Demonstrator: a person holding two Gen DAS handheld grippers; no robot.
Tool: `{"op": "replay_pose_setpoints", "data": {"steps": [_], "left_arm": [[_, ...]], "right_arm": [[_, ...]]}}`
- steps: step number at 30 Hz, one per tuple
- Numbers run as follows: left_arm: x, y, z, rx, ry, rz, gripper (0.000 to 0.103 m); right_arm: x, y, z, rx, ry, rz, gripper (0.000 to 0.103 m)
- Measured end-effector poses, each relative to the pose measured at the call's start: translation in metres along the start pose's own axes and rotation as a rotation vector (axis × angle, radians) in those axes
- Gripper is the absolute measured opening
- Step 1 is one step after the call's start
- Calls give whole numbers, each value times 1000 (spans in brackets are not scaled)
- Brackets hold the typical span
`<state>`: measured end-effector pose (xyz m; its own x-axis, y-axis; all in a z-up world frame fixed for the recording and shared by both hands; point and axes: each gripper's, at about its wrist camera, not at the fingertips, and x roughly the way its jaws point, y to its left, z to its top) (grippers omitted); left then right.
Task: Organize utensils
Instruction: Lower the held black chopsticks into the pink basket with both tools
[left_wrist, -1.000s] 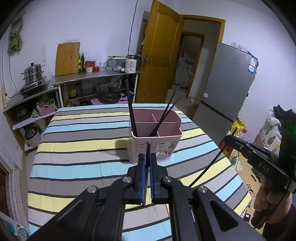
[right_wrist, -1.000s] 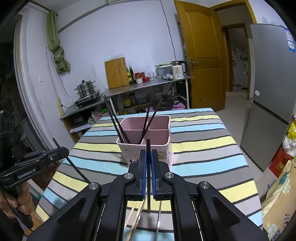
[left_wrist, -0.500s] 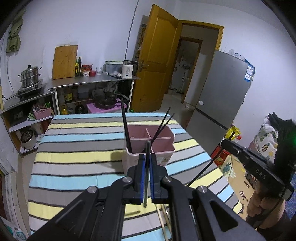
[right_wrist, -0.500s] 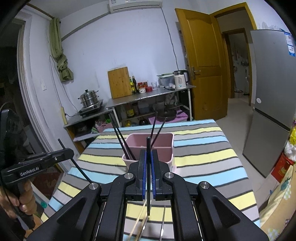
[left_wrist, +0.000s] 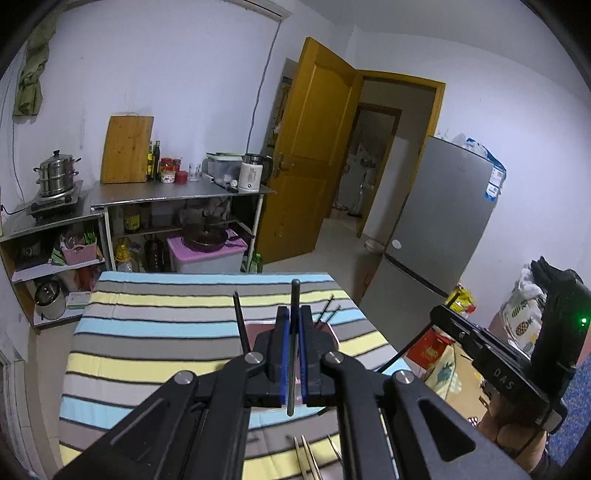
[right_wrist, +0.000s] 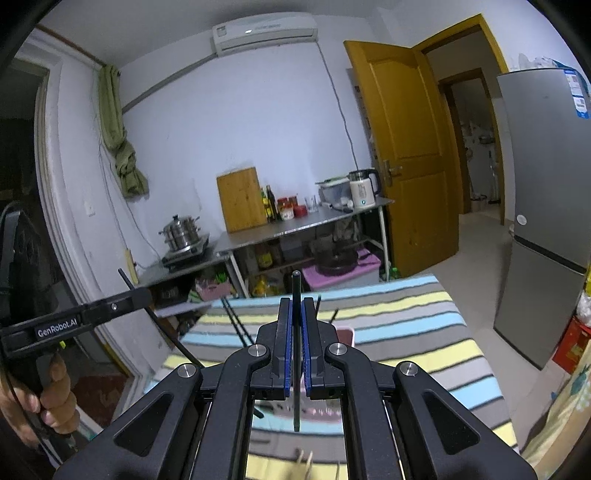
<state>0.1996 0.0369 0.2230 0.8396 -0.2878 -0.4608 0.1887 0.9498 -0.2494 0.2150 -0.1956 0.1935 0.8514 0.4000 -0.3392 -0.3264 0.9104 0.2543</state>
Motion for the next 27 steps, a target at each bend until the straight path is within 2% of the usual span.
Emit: {"op": "replay_pose_setpoints", "data": {"steps": [9, 16, 27], "left_arm": [[22, 12, 18, -33, -24, 10, 5], [37, 21, 22, -48, -33, 10, 5], [89, 39, -7, -90, 65, 23, 5]], "right_arm": [[24, -1, 19, 29, -35, 11, 4], [46, -4, 18, 39, -35, 10, 4], [89, -15, -14, 62, 54, 3, 4]]}}
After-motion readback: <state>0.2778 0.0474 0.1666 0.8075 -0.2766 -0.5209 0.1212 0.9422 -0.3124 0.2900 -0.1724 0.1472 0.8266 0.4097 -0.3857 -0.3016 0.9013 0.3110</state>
